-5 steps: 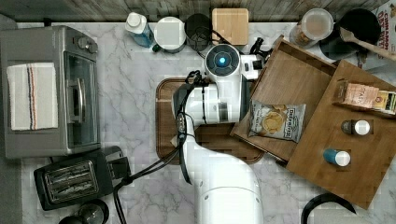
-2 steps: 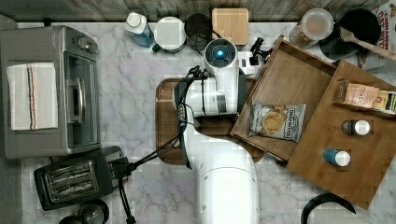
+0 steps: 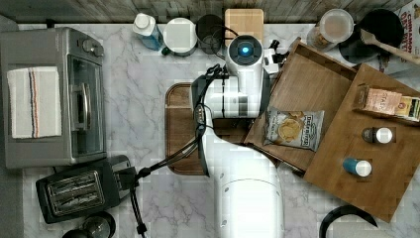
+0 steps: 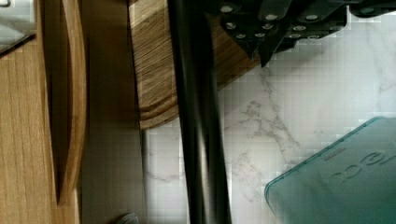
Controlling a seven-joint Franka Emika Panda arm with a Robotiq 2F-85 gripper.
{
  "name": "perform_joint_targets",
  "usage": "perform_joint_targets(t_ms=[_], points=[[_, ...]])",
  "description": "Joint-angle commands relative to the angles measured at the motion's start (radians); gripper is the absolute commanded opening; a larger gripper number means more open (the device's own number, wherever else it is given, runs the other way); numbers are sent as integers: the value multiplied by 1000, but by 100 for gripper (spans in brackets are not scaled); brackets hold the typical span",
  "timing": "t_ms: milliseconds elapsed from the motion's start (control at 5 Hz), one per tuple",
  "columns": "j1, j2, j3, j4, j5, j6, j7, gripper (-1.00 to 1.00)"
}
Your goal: Close the drawer.
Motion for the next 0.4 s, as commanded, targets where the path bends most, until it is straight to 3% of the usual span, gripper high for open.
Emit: perform_joint_targets(t_ms=[200, 400], points=[[-256, -119, -40, -41, 129, -41, -307, -100], [-277, -152, -95, -87, 110, -78, -321, -100]])
